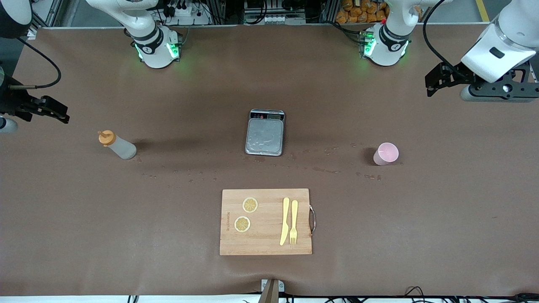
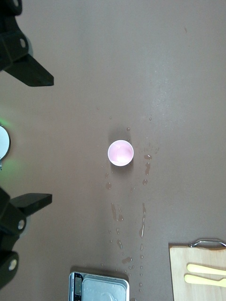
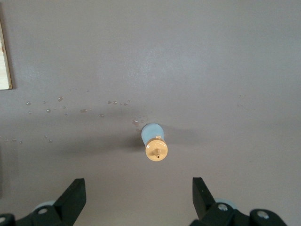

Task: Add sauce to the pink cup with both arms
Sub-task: 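Move the left gripper toward the pink cup and the right gripper toward the bottle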

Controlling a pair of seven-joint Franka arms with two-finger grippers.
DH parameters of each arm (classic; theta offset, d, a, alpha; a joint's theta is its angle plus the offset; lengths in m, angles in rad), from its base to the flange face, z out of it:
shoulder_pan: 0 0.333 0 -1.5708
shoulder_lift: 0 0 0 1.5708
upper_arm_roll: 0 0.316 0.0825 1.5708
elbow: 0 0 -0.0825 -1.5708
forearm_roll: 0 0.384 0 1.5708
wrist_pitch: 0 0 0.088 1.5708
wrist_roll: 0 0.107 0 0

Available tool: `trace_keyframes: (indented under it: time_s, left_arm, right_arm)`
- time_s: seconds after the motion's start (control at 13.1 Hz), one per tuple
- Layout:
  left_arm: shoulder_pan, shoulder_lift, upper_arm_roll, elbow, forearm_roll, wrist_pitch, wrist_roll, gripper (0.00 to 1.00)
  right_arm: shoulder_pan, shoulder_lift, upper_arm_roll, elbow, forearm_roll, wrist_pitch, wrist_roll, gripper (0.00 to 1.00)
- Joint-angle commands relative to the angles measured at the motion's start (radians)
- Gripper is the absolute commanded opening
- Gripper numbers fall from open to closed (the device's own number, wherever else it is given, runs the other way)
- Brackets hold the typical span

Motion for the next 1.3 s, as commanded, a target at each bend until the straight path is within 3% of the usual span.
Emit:
trace_keyframes:
  time_s: [0.0,0.53,1.22]
  left_arm:
    - [0.007,-0.018,-0.006,0.001,-0.018,-0.018,-0.007,1.0]
    - [0.004,0.01,0.003,0.021,-0.017,-0.027,-0.009,1.0]
    - [0.008,0.034,0.001,-0.004,-0.047,-0.027,0.003,1.0]
  right_arm:
    - [-0.016,0.001,0.01,0.013,0.017,-0.008,-0.011,1.0]
    - [-0.016,0.001,0.008,0.012,0.015,-0.064,0.011,1.0]
    - [-0.093,0.09,0.008,0.008,0.015,-0.023,0.011,1.0]
